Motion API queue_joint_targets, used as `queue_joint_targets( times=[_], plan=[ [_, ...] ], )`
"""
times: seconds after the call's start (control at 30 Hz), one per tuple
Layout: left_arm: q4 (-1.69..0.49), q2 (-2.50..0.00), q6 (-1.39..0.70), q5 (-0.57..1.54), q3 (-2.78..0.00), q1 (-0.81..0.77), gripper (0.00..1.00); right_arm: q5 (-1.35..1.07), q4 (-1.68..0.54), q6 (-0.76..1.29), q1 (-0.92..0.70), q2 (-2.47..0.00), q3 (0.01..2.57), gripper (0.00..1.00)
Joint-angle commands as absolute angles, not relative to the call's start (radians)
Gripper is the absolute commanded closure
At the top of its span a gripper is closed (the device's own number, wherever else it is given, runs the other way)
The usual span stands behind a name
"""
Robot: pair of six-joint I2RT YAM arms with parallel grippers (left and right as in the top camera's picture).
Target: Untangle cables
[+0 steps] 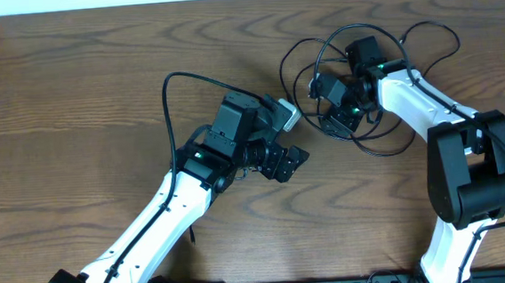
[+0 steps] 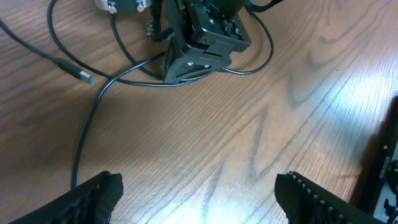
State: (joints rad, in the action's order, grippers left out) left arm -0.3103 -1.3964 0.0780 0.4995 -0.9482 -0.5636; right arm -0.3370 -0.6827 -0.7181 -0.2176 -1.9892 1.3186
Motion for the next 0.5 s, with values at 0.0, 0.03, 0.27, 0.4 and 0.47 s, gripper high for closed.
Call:
queue_joint_targets(
  times=[0.0,0.03,0.27,0.4,0.47],
  plan=[
    [-0.313,-1.397,0.073,0.521,-0.951,-0.561,0.16,-0.338,-0.675,-0.711,-0.208,-1.983,1.297,0.41],
    [-0.313,-1.397,0.073,0.520,-0.951,-0.561,0.16,-0.339,-0.660,-0.710,-0.208,-1.983,1.282,0.41],
    [-0.313,-1.397,0.073,0.520,-0.951,-0.561,0.16,-0.339,-0.588,-0.676,-0.208,-1.983,1.221,0.56],
    [-0.313,-1.397,0.073,0.521,-0.951,-0.561,0.16,-0.338,-0.585,-0.635,-0.208,-1.982,1.227,0.61],
    [-0.313,-1.397,0.073,0.521,-0.951,-0.561,0.16,-0.337,-0.583,-0.604,-0.208,-1.979,1.234,0.64]
  ],
)
